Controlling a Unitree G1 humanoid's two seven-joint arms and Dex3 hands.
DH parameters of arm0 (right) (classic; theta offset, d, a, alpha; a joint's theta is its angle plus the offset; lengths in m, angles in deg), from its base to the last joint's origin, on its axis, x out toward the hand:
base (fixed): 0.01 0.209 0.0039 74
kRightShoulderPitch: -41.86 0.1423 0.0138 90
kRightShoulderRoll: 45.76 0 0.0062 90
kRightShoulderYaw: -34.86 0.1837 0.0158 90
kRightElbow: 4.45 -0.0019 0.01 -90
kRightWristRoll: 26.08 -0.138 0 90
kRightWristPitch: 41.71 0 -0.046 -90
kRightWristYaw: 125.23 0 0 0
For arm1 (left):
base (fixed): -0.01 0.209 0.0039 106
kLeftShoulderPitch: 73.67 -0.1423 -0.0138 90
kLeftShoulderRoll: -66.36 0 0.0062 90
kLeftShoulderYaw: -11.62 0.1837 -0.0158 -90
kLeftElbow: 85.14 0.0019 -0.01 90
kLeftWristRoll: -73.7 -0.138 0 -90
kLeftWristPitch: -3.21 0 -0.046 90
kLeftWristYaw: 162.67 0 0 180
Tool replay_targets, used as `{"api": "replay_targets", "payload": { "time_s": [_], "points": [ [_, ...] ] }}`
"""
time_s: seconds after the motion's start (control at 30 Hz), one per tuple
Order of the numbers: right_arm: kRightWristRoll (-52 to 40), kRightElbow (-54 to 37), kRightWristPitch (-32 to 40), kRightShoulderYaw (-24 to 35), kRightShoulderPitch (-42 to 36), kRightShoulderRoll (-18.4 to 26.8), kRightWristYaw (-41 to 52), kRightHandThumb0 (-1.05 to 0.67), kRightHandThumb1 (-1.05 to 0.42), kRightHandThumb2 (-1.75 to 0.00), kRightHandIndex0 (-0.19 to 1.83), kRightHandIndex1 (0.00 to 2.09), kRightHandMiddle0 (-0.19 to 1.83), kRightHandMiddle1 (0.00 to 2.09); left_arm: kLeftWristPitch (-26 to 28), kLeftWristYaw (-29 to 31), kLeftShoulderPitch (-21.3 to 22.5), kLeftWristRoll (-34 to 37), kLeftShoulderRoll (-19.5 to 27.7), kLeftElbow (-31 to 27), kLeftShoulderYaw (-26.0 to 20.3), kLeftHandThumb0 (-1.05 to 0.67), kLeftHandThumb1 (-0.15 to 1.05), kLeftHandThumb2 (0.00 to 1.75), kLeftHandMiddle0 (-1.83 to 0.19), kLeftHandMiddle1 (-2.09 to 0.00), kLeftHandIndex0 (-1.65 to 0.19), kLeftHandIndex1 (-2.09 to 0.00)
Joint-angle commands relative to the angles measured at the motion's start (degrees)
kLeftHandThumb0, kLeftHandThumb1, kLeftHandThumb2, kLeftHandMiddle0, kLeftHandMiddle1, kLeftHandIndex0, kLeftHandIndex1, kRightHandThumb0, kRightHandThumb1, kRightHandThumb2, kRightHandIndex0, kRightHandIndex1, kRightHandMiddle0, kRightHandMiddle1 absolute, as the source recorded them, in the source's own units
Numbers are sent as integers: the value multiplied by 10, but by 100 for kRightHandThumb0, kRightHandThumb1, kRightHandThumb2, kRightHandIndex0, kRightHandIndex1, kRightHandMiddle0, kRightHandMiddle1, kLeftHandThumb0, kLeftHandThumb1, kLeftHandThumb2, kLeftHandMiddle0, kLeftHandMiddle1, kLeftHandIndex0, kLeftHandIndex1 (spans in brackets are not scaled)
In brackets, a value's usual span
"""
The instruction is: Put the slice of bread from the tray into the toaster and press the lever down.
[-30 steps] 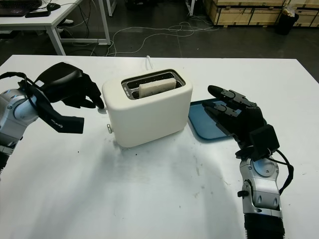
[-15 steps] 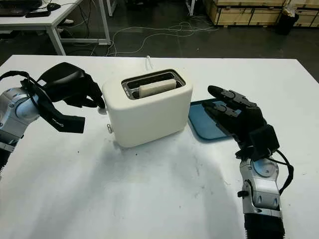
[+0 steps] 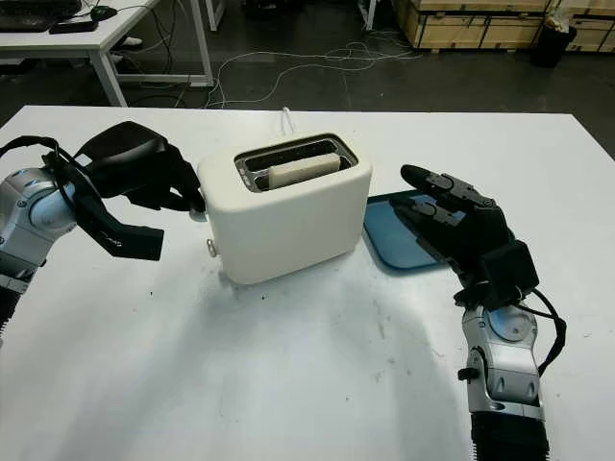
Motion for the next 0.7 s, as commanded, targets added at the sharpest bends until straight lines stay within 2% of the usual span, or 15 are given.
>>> {"api": "replay_targets", "payload": {
  "time_s": [0.0, 0.37, 0.43, 0.53, 0.67],
  "points": [
    [-3, 4, -9, 3, 3, -4, 1, -27, -89, 0, 92, 5, 85, 0, -5, 9, -7, 6, -3, -8, 8, -31, 83, 1, -105, -99, -139, 0],
    [-3, -2, -7, 4, -1, -3, 0, -26, -89, 0, 92, 5, 85, 0, -4, 1, -11, -12, -6, 21, 24, -32, 83, 0, -105, -102, -139, -1],
    [0, -3, -10, 3, -2, -3, 0, -27, -89, 0, 92, 5, 85, 0, 0, -1, -12, -13, -11, 33, 30, -31, 84, 0, -105, -94, -135, 0],
    [-4, -6, -8, 5, -5, -2, 1, -26, -90, 0, 92, 4, 85, 0, 10, -17, -19, -8, -40, 75, 41, -29, 84, 0, -108, -81, -132, 0],
    [2, -10, -9, 4, -10, 0, -1, -25, -90, 0, 92, 4, 84, 0, 57, -57, -35, -16, -112, 163, 68, -21, 86, 1, -105, -72, -126, 0]
  ]
}}
